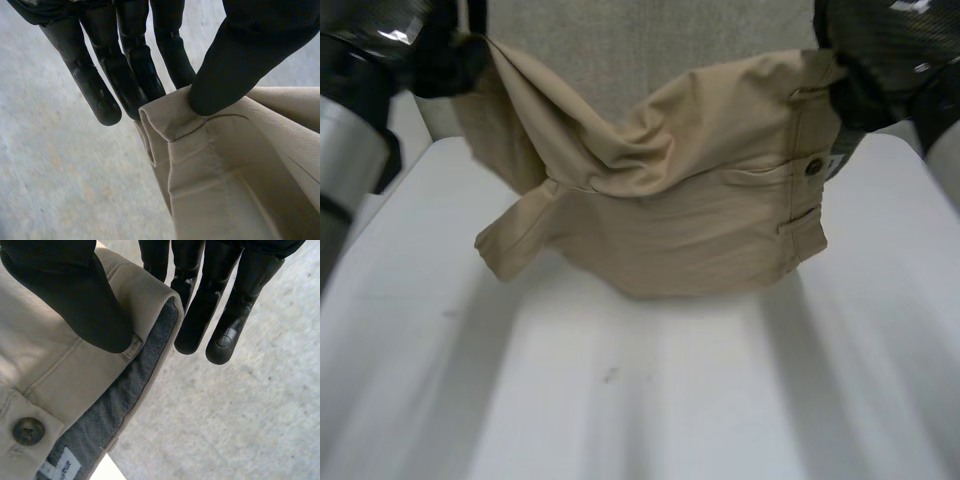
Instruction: Fold the shorts.
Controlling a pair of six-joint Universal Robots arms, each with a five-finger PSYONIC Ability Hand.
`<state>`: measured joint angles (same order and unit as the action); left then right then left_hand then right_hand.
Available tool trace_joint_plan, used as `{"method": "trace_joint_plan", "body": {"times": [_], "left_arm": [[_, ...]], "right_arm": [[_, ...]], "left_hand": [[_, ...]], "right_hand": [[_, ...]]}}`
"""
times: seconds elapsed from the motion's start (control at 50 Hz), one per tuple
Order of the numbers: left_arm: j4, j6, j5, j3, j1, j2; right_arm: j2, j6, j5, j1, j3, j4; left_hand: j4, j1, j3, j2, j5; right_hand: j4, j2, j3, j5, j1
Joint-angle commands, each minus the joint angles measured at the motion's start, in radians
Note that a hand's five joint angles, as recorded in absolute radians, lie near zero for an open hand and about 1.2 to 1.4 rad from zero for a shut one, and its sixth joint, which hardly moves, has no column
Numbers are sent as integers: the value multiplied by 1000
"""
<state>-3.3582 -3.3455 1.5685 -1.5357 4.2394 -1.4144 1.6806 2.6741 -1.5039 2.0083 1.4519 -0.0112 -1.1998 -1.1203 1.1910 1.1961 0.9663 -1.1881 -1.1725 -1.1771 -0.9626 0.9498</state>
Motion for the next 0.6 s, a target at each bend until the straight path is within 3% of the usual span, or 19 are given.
{"method": "trace_joint_plan", "body": {"times": [0.02,0.2,0.34,0.36,0.42,0.48,0.5,0.6], "left_arm": [[63,0,-1,-11,-6,140],[63,-2,-8,-9,5,75],[60,-3,-57,2,22,-170],[50,-5,-77,28,22,-292],[34,-12,-88,93,24,-459],[31,-12,-88,115,25,-500],[10,-15,-87,222,30,-640],[-81,-11,-81,403,57,-779]], "right_arm": [[133,-2,31,0,-30,76],[65,-2,42,3,-35,77],[-201,-6,39,15,-48,70],[-228,-5,39,15,-53,68],[-362,-3,36,17,-86,53],[-397,-5,33,15,-99,45],[-521,7,19,12,-155,-2],[-631,9,-65,15,-237,-127]], "left_hand": [[-196,-276,205,200,255],[-196,-276,205,200,255],[-196,-276,205,200,255],[-196,-276,205,200,255],[-196,-276,205,200,255],[-196,-276,205,200,255],[-196,-276,205,200,255],[-196,-276,205,200,255]], "right_hand": [[-208,-224,-219,-259,446],[-208,-224,-219,-259,446],[-208,-224,-219,-259,446],[-208,-224,-219,-259,446],[-208,-224,-219,-259,446],[-208,-224,-219,-259,446],[-208,-224,-219,-259,446],[-208,-224,-219,-259,446]]}}
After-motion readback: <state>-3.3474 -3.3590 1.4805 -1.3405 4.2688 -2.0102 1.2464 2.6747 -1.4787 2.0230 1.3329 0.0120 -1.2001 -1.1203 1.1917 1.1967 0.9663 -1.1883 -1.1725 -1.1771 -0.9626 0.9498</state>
